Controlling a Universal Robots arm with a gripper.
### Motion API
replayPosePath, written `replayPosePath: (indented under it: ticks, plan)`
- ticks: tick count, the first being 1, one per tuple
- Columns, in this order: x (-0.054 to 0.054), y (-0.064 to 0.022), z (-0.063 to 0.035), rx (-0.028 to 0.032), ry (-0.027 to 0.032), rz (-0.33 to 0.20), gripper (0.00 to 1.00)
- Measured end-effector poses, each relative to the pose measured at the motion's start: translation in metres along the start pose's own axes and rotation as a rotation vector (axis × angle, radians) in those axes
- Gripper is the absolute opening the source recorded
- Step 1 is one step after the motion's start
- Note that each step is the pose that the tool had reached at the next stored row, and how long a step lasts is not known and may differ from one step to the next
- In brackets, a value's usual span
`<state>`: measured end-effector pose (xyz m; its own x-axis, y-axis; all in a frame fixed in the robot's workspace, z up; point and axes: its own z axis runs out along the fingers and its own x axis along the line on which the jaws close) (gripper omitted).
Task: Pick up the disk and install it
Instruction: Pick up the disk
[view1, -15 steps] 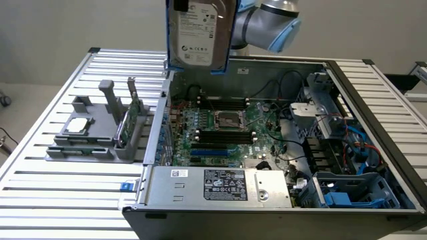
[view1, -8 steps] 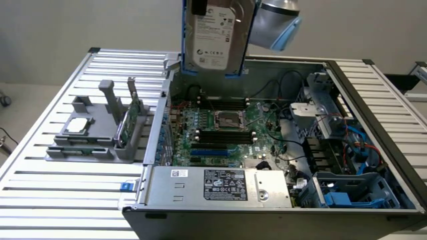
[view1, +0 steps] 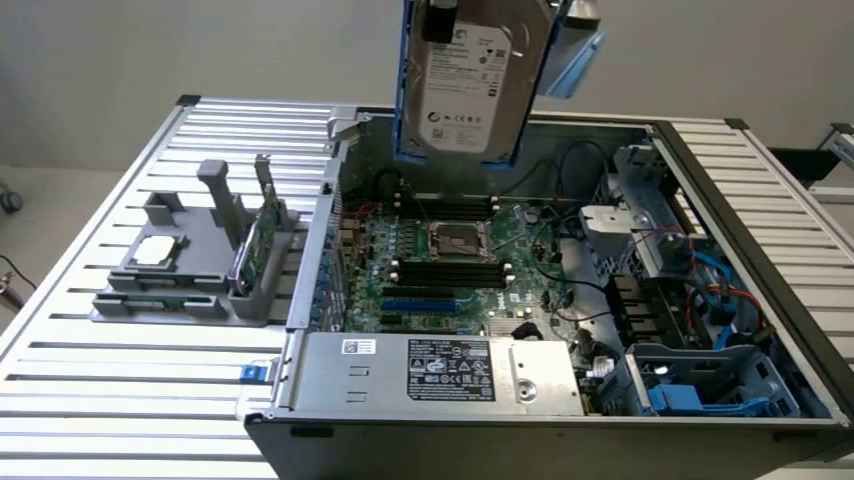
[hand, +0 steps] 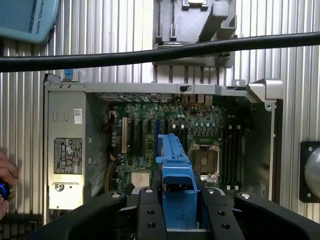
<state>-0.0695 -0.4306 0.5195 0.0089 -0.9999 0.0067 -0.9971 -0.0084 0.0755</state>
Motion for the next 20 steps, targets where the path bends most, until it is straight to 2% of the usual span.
replayPosePath:
  ticks: [5,10,16,20]
  plan:
    - [0.012,-0.0094,0.0003,0.0008,0.0032,0.000,0.33]
    - [0.021,-0.0133,0.0023,0.0127,0.0143,0.001,0.33]
    - [0.031,-0.0171,0.0044,0.0282,0.0329,0.003,0.33]
    - [0.037,-0.0195,0.0055,0.0360,0.0519,0.004,0.33]
